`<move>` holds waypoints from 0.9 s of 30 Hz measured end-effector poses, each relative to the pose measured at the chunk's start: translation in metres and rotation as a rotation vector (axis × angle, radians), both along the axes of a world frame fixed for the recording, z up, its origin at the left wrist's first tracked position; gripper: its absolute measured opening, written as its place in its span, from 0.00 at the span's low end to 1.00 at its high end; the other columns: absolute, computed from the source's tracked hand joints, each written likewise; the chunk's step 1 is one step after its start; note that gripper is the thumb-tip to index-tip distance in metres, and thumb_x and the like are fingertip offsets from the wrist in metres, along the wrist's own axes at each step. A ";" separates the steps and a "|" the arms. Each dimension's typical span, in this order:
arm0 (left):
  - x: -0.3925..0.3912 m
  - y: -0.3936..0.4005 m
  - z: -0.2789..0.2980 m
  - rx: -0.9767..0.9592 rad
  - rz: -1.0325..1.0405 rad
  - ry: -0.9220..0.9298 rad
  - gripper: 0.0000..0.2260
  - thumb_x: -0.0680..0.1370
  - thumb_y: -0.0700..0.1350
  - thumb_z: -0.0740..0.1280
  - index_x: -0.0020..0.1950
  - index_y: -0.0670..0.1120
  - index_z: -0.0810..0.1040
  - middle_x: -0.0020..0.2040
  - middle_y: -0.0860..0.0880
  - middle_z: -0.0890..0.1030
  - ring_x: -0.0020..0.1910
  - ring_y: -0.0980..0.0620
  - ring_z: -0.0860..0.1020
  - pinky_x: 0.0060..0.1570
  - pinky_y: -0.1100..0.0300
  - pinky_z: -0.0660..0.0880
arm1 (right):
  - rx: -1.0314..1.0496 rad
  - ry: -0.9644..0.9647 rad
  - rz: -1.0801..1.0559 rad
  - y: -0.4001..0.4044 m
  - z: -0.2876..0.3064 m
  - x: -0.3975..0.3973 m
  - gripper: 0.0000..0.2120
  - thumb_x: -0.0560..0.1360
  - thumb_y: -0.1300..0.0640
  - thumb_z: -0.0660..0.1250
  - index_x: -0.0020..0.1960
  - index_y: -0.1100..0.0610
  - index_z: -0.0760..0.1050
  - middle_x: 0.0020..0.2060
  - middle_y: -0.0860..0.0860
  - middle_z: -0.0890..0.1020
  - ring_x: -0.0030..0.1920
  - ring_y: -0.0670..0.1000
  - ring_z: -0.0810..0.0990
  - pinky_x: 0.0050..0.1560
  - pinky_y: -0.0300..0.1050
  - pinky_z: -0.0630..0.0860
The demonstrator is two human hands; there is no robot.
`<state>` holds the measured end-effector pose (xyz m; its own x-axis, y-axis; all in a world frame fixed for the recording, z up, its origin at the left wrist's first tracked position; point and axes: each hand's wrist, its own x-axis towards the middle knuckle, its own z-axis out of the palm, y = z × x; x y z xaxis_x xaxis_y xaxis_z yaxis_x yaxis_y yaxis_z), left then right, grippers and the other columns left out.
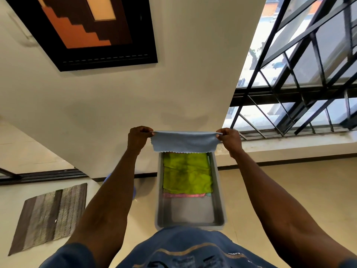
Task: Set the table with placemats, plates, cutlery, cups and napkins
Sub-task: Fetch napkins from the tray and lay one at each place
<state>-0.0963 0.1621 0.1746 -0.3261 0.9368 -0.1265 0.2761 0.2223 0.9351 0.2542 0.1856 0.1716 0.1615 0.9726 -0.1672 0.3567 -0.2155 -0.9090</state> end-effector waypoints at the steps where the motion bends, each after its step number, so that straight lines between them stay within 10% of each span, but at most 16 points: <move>1: 0.000 0.000 0.001 0.003 -0.014 0.009 0.04 0.70 0.35 0.75 0.41 0.43 0.83 0.37 0.50 0.82 0.39 0.55 0.78 0.42 0.64 0.72 | 0.005 -0.005 -0.017 0.000 0.000 0.001 0.04 0.74 0.65 0.70 0.48 0.60 0.82 0.42 0.54 0.82 0.46 0.53 0.78 0.47 0.43 0.71; 13: 0.006 -0.001 0.012 -0.038 -0.005 -0.124 0.08 0.76 0.39 0.71 0.40 0.47 0.75 0.38 0.46 0.77 0.33 0.51 0.73 0.33 0.59 0.70 | 0.016 -0.031 -0.064 0.007 0.011 -0.008 0.10 0.79 0.54 0.64 0.50 0.62 0.76 0.44 0.55 0.78 0.45 0.53 0.74 0.41 0.46 0.66; 27: 0.023 -0.024 -0.024 -0.317 0.051 -0.323 0.08 0.78 0.40 0.68 0.39 0.46 0.76 0.38 0.44 0.74 0.38 0.46 0.73 0.39 0.57 0.69 | -0.094 0.102 -0.107 -0.025 -0.028 -0.007 0.11 0.78 0.61 0.66 0.58 0.57 0.81 0.57 0.53 0.81 0.61 0.54 0.76 0.58 0.41 0.70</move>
<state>-0.0734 0.1377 0.1508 -0.2672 0.8194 -0.5071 -0.0373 0.5171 0.8551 0.2476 0.1609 0.1438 0.2405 0.9303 -0.2770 0.2342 -0.3325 -0.9135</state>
